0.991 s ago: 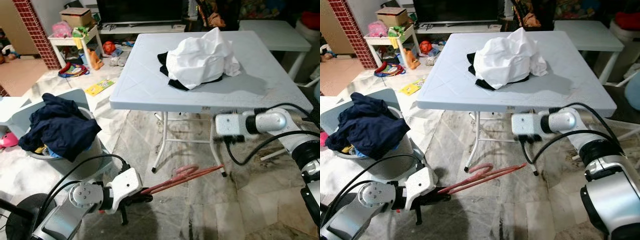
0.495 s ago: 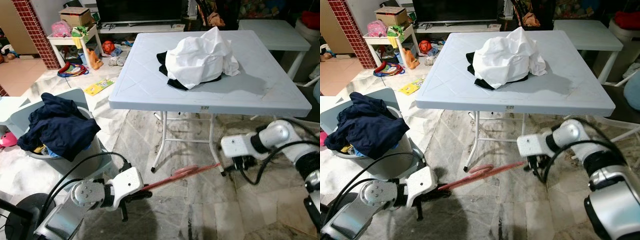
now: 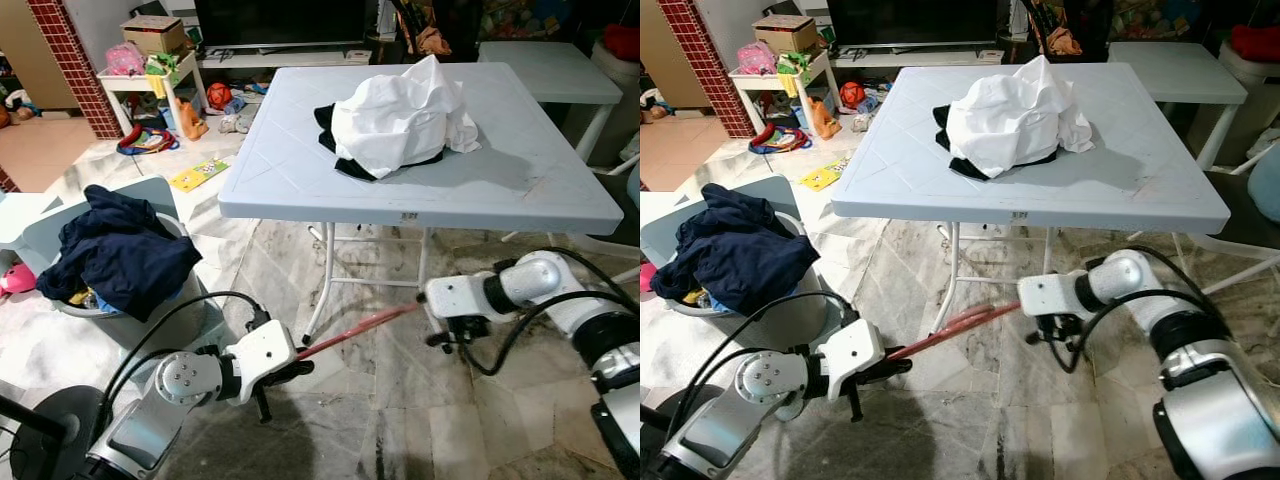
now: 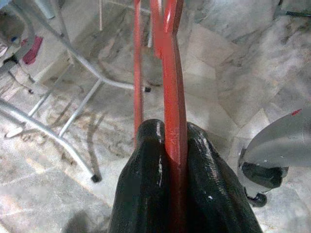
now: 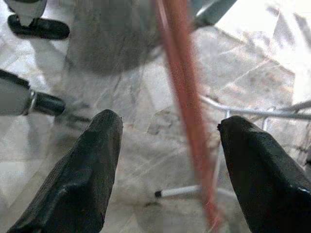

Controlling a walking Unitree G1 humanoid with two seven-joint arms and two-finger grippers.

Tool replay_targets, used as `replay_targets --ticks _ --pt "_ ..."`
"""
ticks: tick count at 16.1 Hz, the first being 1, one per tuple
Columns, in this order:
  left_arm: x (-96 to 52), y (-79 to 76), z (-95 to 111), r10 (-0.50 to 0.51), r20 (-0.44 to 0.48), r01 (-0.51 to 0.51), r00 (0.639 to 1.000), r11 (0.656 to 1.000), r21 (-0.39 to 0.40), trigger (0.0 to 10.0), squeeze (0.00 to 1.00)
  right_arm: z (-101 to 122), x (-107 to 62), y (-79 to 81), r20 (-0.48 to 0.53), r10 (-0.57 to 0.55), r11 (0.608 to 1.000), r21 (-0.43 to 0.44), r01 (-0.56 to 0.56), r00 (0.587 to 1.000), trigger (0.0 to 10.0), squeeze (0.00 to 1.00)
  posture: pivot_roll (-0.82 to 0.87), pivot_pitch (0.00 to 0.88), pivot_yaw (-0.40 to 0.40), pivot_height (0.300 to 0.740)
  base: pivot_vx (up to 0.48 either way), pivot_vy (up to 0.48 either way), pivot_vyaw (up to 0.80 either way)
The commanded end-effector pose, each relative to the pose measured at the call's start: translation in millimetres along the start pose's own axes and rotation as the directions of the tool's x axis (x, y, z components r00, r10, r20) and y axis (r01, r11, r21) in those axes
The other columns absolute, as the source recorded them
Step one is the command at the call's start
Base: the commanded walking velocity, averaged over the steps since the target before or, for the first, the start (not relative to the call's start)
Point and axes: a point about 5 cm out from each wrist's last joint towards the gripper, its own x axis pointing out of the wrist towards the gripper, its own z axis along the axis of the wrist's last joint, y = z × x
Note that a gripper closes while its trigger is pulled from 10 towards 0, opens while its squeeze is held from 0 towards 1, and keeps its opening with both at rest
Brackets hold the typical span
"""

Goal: Hang hanger

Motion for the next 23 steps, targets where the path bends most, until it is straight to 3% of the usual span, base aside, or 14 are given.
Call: replay_targets --ticks 1,4,5,6,12,23 --pt "-0.2 1.7 5.4 -0.008 0.013 0.007 1.0 0.999 0.036 10.0 0.0 4.8 -1.5 -4.4 0.025 -0.035 0.999 -0.019 0.036 0.999 10.0 0.0 -0.08 0.0 0.038 0.74 0.0 0.0 0.0" --pt "2.1 1.7 5.3 -0.007 0.018 0.006 1.0 0.999 0.038 10.0 0.0 5.5 -1.9 -6.9 0.022 -0.058 0.998 -0.023 0.058 0.998 10.0 0.0 -0.09 0.0 0.037 0.74 0.0 0.0 0.0" --pt "2.3 1.9 5.3 -0.006 0.018 0.005 1.0 0.999 0.039 10.0 0.0 5.3 -2.4 -7.1 0.023 -0.056 0.998 -0.02 0.056 0.998 8.7 0.0 -0.09 0.0 0.038 0.74 0.0 0.0 0.0" --pt "2.9 1.9 5.6 -0.005 0.022 0.004 1.0 0.999 0.039 10.0 0.0 4.4 -4.0 -7.5 0.03 -0.053 0.999 0.003 0.053 0.998 0.0 0.0 -0.09 0.0 0.037 0.74 0.0 0.0 0.0" --pt "5.1 0.4 5.9 -0.013 0.027 0.012 1.0 0.999 0.042 10.0 0.0 2.3 -2.2 -1.4 0.018 0.017 1.0 -0.002 -0.017 1.0 0.0 0.0 -0.09 0.0 0.037 0.74 0.0 0.0 0.0" --pt "8.8 1.6 5.7 -0.008 0.033 0.007 0.999 0.999 0.04 10.0 0.0 1.3 -4.3 -1.0 0.019 0.028 1.0 0.009 -0.028 0.999 0.0 0.0 -0.09 0.0 0.034 0.74 0.0 0.0 0.0"
